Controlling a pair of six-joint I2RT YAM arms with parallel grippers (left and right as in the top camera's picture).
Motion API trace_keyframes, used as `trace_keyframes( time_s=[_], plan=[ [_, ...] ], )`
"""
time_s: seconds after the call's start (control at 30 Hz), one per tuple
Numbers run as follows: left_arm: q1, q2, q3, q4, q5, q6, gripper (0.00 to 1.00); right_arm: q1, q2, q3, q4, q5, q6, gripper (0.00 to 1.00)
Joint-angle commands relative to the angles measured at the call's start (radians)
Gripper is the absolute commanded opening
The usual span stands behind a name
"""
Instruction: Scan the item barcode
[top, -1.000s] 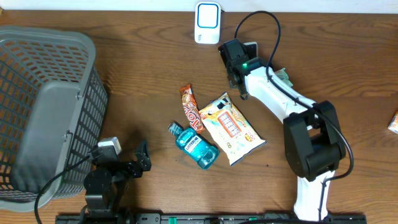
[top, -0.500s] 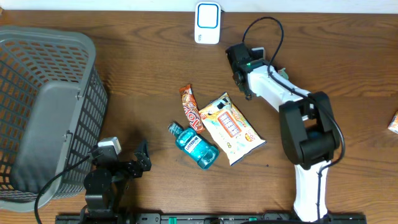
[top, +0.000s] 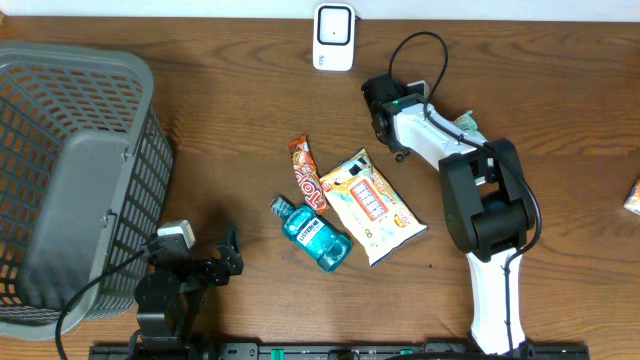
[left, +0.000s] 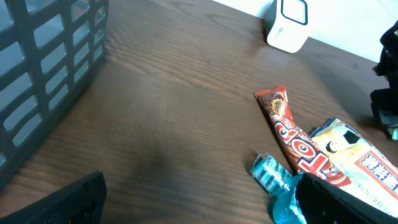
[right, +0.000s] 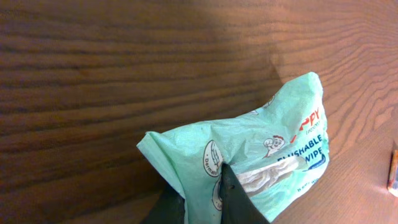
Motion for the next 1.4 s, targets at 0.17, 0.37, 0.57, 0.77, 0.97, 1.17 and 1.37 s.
trace_keyframes(
  time_s=[0.17,0.37,0.57,0.77,0.97,1.17,1.37],
  plan=[
    [-0.002,0.001,-0.014,-0.016,0.012,0.013,0.98,-0.02,-0.081,-0.024,-0.083,-0.595,-0.18,0.01],
    [-0.002,0.001,-0.014,-0.016,0.012,0.013,0.98,-0.04,-0.29,-0.024,-0.163,-1.008,-0.296,0.01],
    [-0.002,0.001,-0.014,-0.016,0.012,0.013,0.98,-0.084,-0.404,-0.024,-0.179,-1.408,-0.328,0.01],
    [-0.002,0.001,-0.014,-0.016,0.012,0.013,0.98,-0.126,-0.404,-0.034,-0.22,-1.78,-0.381,0.01],
    [-0.002,0.001,-0.014,-0.016,0.012,0.013,0.98,-0.131,-0.404,-0.04,-0.258,-1.966,-0.505,0.01],
    [-0.002,0.001,-0.014,-0.016,0.012,0.013,0.98,-0.131,-0.404,-0.042,-0.272,-1.915,-0.541,0.01],
    [-0.002,0.001,-0.014,-0.016,0.012,0.013,0.98,-0.117,-0.404,-0.047,-0.266,-2.029,-0.545,0.01]
  ],
)
